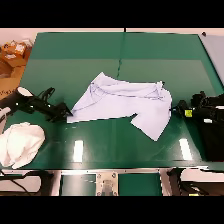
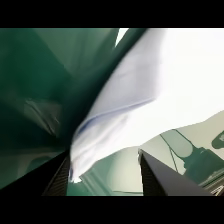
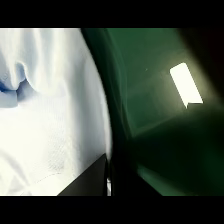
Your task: Fold the shirts.
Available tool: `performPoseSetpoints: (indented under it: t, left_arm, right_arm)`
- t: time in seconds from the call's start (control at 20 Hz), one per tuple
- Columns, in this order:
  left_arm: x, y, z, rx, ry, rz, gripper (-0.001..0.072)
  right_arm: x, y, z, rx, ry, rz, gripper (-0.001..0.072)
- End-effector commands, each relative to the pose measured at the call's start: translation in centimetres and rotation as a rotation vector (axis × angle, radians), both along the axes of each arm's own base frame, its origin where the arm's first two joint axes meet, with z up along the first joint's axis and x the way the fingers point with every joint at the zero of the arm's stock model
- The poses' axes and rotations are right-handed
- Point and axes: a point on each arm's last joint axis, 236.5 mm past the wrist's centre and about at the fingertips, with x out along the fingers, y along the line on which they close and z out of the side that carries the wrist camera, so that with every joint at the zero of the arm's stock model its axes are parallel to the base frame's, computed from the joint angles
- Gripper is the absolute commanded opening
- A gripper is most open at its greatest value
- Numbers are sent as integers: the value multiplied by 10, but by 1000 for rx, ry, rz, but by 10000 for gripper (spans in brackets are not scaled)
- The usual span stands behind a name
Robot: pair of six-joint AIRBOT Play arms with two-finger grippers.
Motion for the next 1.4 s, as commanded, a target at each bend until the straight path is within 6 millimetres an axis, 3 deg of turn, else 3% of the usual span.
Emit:
performPoseSetpoints:
  t: [0.0,0.1,0.15,0.3,0.4,0.5,0.6,0.7,0.75,0.8,0.9,0.95,1.05,1.1,1.2,1.3,1.35]
  left_arm:
    - [-8,-7,-11,19,4,-18,404]
    - [-5,-8,-11,12,-17,-32,99]
    - [-5,-9,-10,11,-21,-38,20]
    - [-1,-6,-2,20,-32,-71,19]
    - [16,1,27,47,-96,-124,18]
    - [48,6,81,78,-237,-150,18]
    - [80,8,160,109,-452,-152,18]
    - [99,8,261,146,-709,-129,18]
    - [98,8,318,169,-852,-124,19]
    - [91,7,371,191,-986,-117,19]
    - [57,5,486,239,-1286,-87,19]
    - [32,3,534,258,-1418,-72,20]
    - [-29,-1,614,291,-1657,-40,20]
    - [-60,-3,643,300,-1754,-23,19]
    - [-101,-4,672,313,-1871,15,20]
    - [-118,-2,677,340,-1898,23,20]
    - [-116,1,673,363,-1882,22,20]
  right_arm:
    - [1,1,1,7,-3,0,20]
    - [2,3,3,22,-7,-5,21]
    - [3,4,5,32,-12,-11,21]
    - [9,8,17,59,-38,-3,19]
    - [16,14,49,83,-88,56,18]
    - [30,10,101,62,-170,60,17]
    - [47,0,176,-32,-322,40,17]
    - [48,-1,275,-157,-523,32,18]
    - [41,3,326,-224,-630,32,18]
    - [28,10,383,-301,-753,21,18]
    - [-13,27,493,-478,-1026,-31,19]
    - [-43,38,547,-552,-1169,-85,19]
    - [-107,61,626,-650,-1409,-194,19]
    - [-135,71,650,-690,-1491,-234,19]
    - [-175,87,674,-745,-1575,-270,19]
    - [-184,88,676,-743,-1573,-293,19]
    - [-179,85,672,-738,-1554,-296,19]
